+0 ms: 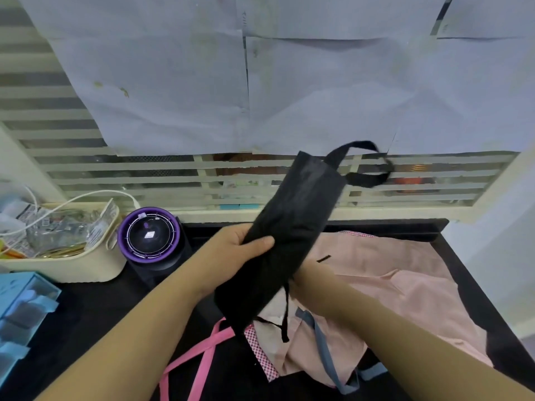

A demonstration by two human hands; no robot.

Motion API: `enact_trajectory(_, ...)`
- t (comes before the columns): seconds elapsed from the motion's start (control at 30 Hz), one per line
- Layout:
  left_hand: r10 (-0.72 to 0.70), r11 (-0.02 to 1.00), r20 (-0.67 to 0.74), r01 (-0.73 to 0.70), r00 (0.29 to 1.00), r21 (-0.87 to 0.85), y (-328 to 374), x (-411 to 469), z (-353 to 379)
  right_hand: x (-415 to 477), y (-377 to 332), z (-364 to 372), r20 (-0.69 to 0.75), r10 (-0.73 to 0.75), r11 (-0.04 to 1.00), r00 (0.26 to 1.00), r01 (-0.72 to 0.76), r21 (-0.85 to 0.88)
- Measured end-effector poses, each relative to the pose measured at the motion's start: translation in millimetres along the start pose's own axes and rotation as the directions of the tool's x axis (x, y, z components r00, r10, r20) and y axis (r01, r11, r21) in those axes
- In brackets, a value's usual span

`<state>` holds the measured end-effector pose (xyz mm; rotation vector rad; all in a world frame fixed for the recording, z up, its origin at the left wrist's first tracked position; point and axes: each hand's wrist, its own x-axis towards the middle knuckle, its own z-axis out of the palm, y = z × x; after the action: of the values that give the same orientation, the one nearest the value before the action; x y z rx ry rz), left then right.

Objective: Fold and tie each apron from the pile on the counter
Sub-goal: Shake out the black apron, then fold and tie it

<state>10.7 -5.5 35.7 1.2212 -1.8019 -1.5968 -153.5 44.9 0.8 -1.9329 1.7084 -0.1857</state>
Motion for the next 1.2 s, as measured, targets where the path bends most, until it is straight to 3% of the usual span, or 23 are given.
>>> enact_trajectory(0.07, 0.059, 0.929, -0.148, 0.000, 0.987, 0.370, -5.9, 8.9, -6.4, -0.3, 2.4, 7.0, -0.018, -0.039, 0.957, 0.999, 0.032, -0.290)
enact_trajectory(0.13, 0.083, 0.747, -0.169, 0.051, 0.982, 0.663, -19.2, 16.7, -10.1, -2.0, 6.8, 4.4, -0.015, -0.089, 0.879, 0.996, 0.071, -0.471)
enact_trajectory(0.2, 0.068, 0.552, -0.111, 0.055, 0.991, 0.832, -34.4, 22.3, -7.3, -6.3, 2.1, -5.0, 0.006, -0.198, 0.833, 0.980, 0.172, -0.526)
enact_trajectory(0.27, 0.046, 0.346, 0.005, -0.020, 0.999, 0.938, -47.1, 23.3, 2.8, -9.3, -5.8, -16.9, 0.045, -0.249, 0.859, 0.968, 0.241, -0.452)
enact_trajectory(0.33, 0.039, 0.210, 0.138, -0.143, 0.990, 0.967, -59.0, 22.8, 14.3, -7.3, -5.8, -26.3, 0.098, -0.192, 0.929, 0.976, 0.213, -0.304)
enact_trajectory(0.43, 0.122, 0.132, 0.320, -0.335, 0.939, 0.933, -75.8, 21.0, 24.7, 2.1, 12.3, -26.5, 0.057, -0.116, 0.989, 0.992, 0.121, -0.087)
enact_trajectory(0.53, 0.293, 0.048, 0.464, -0.498, 0.836, 0.866, -88.4, 19.8, 27.4, 6.0, 36.2, -13.7, 0.069, 0.018, 0.988, 0.997, -0.028, 0.151)
enact_trajectory(0.6, 0.353, 0.027, 0.533, -0.578, 0.769, 0.816, -92.9, 19.7, 28.4, 6.1, 44.0, -6.2, 0.121, 0.049, 0.976, 0.991, -0.074, 0.203)
enact_trajectory(0.73, 0.538, -0.113, 0.622, -0.683, 0.569, 0.722, -92.5, 14.9, 28.5, 2.2, 50.5, 0.9, 0.214, 0.073, 0.915, 0.974, -0.151, 0.374)
enact_trajectory(0.83, 0.683, -0.135, 0.572, -0.691, 0.454, 0.710, -89.1, 11.8, 23.5, -4.4, 55.9, 8.6, 0.390, 0.065, 0.780, 0.918, -0.291, 0.554)
enact_trajectory(0.93, 0.779, -0.104, 0.482, -0.676, 0.401, 0.730, -86.4, 13.0, 19.3, -8.7, 62.0, 17.3, 0.457, 0.005, 0.508, 0.890, -0.396, 0.765)
enact_trajectory(1.03, 0.822, -0.028, 0.379, -0.635, 0.424, 0.772, -87.4, 14.5, 14.8, -14.7, 63.5, 13.3, 0.470, -0.011, 0.297, 0.883, -0.446, 0.845)
enact_trajectory(1.2, 0.835, 0.090, 0.228, -0.532, 0.501, 0.842, -85.1, 22.1, 8.9, -19.1, 50.6, 9.2, 0.384, 0.026, 0.141, 0.923, -0.383, 0.913)
